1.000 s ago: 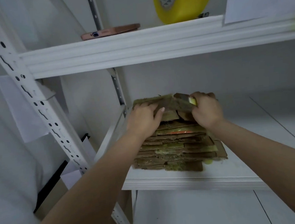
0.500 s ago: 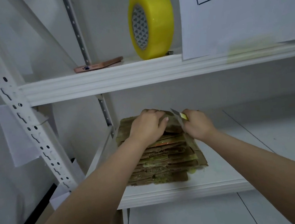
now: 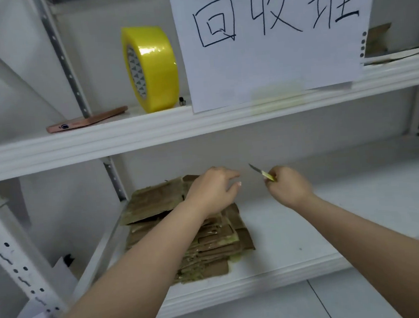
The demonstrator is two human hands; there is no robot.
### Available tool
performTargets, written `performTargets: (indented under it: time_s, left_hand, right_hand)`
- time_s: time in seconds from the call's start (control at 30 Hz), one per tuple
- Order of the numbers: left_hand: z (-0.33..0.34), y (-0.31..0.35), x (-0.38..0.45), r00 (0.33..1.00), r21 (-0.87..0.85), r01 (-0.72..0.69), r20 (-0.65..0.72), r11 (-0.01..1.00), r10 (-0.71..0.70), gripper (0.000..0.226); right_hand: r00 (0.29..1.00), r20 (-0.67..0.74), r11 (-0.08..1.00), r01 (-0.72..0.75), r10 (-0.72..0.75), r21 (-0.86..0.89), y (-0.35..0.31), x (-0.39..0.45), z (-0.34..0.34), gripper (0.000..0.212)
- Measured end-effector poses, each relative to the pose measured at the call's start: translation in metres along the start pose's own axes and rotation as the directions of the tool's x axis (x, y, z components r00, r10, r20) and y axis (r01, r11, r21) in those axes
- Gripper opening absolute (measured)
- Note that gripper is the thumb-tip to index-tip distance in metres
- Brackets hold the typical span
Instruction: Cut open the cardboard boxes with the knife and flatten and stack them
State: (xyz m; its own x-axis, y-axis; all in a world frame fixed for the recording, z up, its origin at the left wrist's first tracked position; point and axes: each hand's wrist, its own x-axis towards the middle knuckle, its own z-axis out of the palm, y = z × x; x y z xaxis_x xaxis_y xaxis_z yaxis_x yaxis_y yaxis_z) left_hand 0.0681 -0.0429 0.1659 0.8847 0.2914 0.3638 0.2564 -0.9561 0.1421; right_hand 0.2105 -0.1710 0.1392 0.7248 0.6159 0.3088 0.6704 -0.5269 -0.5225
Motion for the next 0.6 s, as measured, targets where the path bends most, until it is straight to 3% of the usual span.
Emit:
performTargets:
  time_s: [0.3, 0.43, 0.6]
  left_hand:
    - [0.078, 0.053, 0.065, 0.998, -0.06, 0.012, 0.059, 0.998, -0.009, 0.039]
    - [0.132, 0.075, 0.089, 0.989, -0.083, 0.095, 0.12, 0.992, -0.085, 0.042]
    - [0.192, 0.087, 0.097, 0.954, -0.076, 0.284, 0.12, 0.956, -0.274, 0.047]
  right_hand:
    - [0.99, 0.107, 0.995, -0.084, 0.09, -0.053, 0.103, 0.036, -0.012, 0.025]
    - [0.976, 0.206, 0.996, -0.062, 0.074, -0.067, 0.159, 0.056, -0.007, 0.038]
    - [0.927, 0.374, 0.998, 0.011, 0.011, -0.057, 0.217, 0.08, 0.021, 0.027]
